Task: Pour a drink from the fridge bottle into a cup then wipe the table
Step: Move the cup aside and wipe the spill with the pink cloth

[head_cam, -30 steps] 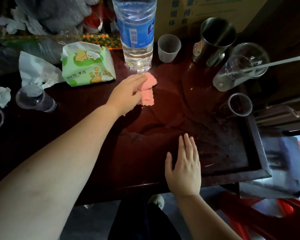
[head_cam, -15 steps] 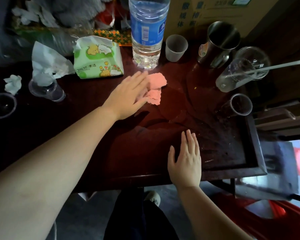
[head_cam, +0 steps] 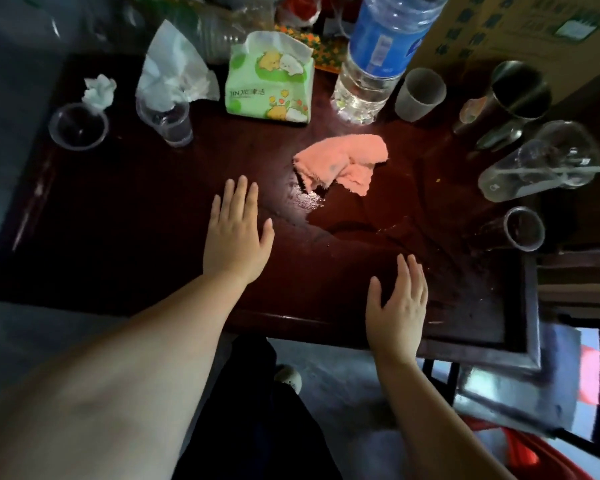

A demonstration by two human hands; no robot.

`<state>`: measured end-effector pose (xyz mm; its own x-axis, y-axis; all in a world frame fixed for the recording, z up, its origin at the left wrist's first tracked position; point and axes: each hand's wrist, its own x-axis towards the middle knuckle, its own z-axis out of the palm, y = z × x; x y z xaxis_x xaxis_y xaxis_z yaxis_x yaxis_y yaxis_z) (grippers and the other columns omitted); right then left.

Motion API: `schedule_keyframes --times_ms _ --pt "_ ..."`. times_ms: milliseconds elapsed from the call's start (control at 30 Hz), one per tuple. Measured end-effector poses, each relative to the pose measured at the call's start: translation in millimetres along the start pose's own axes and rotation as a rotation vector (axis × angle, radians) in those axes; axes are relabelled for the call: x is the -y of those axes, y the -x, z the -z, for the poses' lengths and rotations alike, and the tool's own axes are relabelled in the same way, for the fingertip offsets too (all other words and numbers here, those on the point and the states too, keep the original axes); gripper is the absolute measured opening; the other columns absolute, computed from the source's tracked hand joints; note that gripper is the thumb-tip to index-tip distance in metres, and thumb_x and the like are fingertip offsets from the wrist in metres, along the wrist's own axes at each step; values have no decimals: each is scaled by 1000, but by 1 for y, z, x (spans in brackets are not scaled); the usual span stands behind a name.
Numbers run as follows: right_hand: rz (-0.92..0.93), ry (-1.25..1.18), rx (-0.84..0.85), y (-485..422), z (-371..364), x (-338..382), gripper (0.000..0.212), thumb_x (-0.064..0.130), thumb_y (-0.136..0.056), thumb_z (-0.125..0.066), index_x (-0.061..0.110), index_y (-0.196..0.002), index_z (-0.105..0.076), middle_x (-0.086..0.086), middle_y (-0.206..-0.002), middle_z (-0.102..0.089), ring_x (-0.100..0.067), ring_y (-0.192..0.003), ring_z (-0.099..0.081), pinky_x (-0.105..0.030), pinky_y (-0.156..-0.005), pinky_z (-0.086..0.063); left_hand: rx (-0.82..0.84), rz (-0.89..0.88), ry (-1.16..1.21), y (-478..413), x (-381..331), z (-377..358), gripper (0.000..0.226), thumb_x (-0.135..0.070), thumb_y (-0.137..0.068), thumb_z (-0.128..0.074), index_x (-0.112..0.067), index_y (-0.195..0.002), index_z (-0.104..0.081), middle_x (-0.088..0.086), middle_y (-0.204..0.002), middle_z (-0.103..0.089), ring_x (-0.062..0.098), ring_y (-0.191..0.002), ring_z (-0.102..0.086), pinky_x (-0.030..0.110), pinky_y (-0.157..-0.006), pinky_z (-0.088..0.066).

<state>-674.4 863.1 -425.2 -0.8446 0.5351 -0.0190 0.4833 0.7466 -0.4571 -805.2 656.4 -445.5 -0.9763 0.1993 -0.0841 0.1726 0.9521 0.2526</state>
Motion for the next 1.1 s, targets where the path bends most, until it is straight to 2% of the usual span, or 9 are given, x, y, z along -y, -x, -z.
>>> schedule_keyframes --times_ms 133,233,367,433,500,667,867,1000,1100 --pt "307 -124 -100 -43 14 22 40 22 -93 -51 9 -131 -51 -10 -135 -49 -22 -129 -41 -32 -111 -30 -6 16 34 -1 -1 0 61 -33 -95 -38 -8 -149 -25 11 -158 -17 25 -147 -9 41 -119 -7" --pt "490 -89 61 -110 4 55 40 23 -92 -54 13 -130 -53 -10 -131 -52 -22 -124 -45 -27 -108 -29 0 19 22 -2 -1 2 61 -35 -95 -35 -9 -149 -23 10 -158 -15 24 -147 -7 40 -120 -6" --pt "781 90 239 -184 -21 81 39 17 -88 -56 15 -126 -57 -11 -125 -54 -27 -118 -47 -37 -102 -37 24 19 14 -5 0 3 63 -38 -96 -31 -9 -150 -19 8 -159 -12 21 -147 -3 39 -120 -5" --pt "864 133 306 -207 -25 82 35 17 -85 -59 20 -121 -61 -8 -118 -57 -26 -113 -49 -38 -97 -40 31 18 13 -5 -1 3 63 -38 -95 -32 -9 -150 -20 9 -159 -12 22 -147 -4 39 -120 -5" --pt "858 89 371 -222 -27 80 32 19 -84 -64 24 -116 -64 -2 -113 -57 -22 -109 -50 -34 -95 -41 33 22 16 -5 0 2 63 -37 -95 -33 -9 -150 -21 9 -159 -13 22 -147 -5 39 -120 -5" --pt "783 15 453 -238 -24 75 32 14 -81 -65 29 -109 -68 11 -104 -50 -20 -102 -53 -43 -84 -48 38 17 20 -5 1 2 64 -40 -93 -25 -7 -148 -25 11 -158 -17 23 -146 -9 41 -119 -9" --pt "559 27 335 -239 -11 55 33 16 -83 -59 31 -111 -67 7 -109 -53 -22 -109 -49 -45 -95 -43 33 25 41 -4 0 4 61 -38 -95 -27 -7 -148 -25 10 -158 -17 23 -146 -8 42 -119 -9" --pt "439 21 267 -236 -2 36 34 19 -84 -57 27 -115 -67 1 -110 -55 -25 -109 -50 -45 -96 -43 37 25 35 -4 0 4 62 -38 -95 -27 -8 -149 -24 10 -158 -16 23 -147 -7 42 -119 -10" --pt "354 2 207 -231 2 24 32 22 -85 -55 26 -114 -68 -1 -111 -56 -25 -108 -51 -44 -95 -43 39 31 50 -4 -1 5 60 -34 -96 -35 -8 -149 -25 10 -158 -16 22 -147 -7 41 -119 -8"
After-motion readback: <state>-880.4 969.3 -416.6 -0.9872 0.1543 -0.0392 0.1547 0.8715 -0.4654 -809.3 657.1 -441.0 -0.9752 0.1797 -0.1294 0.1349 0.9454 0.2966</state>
